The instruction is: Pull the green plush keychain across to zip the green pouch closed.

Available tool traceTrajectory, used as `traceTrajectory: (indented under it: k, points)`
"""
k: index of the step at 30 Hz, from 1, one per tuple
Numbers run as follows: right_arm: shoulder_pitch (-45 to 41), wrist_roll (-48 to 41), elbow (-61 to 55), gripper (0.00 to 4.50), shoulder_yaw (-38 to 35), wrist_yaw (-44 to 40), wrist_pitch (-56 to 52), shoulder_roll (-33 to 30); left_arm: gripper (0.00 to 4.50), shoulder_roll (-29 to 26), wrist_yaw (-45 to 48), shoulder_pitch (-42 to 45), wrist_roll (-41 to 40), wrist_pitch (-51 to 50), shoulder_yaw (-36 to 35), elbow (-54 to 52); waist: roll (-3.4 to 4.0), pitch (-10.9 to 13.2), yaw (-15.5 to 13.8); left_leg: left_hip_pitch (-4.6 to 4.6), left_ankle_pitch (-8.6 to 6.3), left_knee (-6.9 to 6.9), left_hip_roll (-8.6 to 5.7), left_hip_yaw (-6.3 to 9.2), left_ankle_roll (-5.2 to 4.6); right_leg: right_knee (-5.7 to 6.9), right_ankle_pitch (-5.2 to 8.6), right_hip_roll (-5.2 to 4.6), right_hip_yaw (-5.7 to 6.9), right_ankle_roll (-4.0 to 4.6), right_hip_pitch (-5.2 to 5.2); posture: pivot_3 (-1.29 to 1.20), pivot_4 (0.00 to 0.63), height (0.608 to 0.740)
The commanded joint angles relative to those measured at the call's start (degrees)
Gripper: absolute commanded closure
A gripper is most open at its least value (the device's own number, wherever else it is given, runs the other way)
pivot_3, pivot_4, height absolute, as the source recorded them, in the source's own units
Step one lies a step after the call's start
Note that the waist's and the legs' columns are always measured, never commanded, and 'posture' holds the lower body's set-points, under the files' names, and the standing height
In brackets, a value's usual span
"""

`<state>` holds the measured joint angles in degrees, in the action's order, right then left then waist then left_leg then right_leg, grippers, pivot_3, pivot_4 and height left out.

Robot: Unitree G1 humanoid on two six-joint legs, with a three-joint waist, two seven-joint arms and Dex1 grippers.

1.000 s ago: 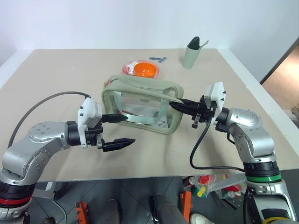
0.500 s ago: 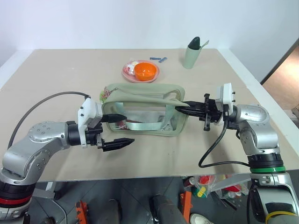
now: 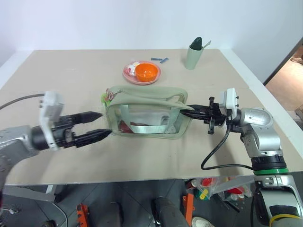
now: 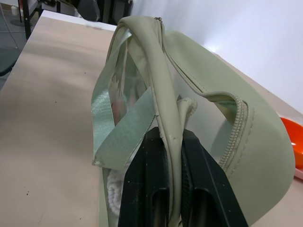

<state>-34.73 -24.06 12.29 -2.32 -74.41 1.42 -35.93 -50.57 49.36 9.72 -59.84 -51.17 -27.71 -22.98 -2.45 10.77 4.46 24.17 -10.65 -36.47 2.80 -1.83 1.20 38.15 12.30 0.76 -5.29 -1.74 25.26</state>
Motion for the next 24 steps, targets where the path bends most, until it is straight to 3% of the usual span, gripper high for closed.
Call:
traceTrajectory:
  k: [1,7,13,24]
  points:
    - [-0.7,0.1,-1.4,4.36,-0.5,0.1,0.4,-0.6,0.0,0.5,-4.9,2.0,6.7,6.0,-2.7,6.0,0.0,0.0,0.0,-0.01,0.01,-0.03,0.0,0.05,0.0,0.0,-0.02,0.0,0.05,0.05,-0.03,0.0,0.15,0.74]
    - [-0.5,0.1,-3.8,4.36,-0.2,0.7,-0.8,-0.7,0.0,8.2,-13.2,8.3,14.4,10.3,3.9,14.9,0.0,0.0,-0.2,-0.08,0.12,-0.05,-0.03,0.09,0.0,0.0,-0.13,-0.02,0.12,0.12,-0.11,0.0,0.15,0.74]
    - [1.1,-0.1,-6.4,4.36,-0.5,1.7,-1.8,-1.2,0.0,17.2,-16.7,13.7,12.1,8.0,5.2,21.1,-0.04,0.0,-0.2,0.07,0.11,0.0,-0.01,0.12,0.02,-0.02,-0.33,0.0,0.16,-0.24,-0.01,0.0,0.15,0.74]
    - [2.6,0.3,-8.2,4.36,-0.6,3.1,-2.0,-2.0,0.0,20.4,-10.5,20.1,16.0,10.8,9.0,34.9,-0.04,0.0,-0.2,0.04,0.11,0.02,-0.02,0.25,0.02,0.01,-0.33,0.03,0.28,-0.21,-0.06,0.0,0.15,0.74]
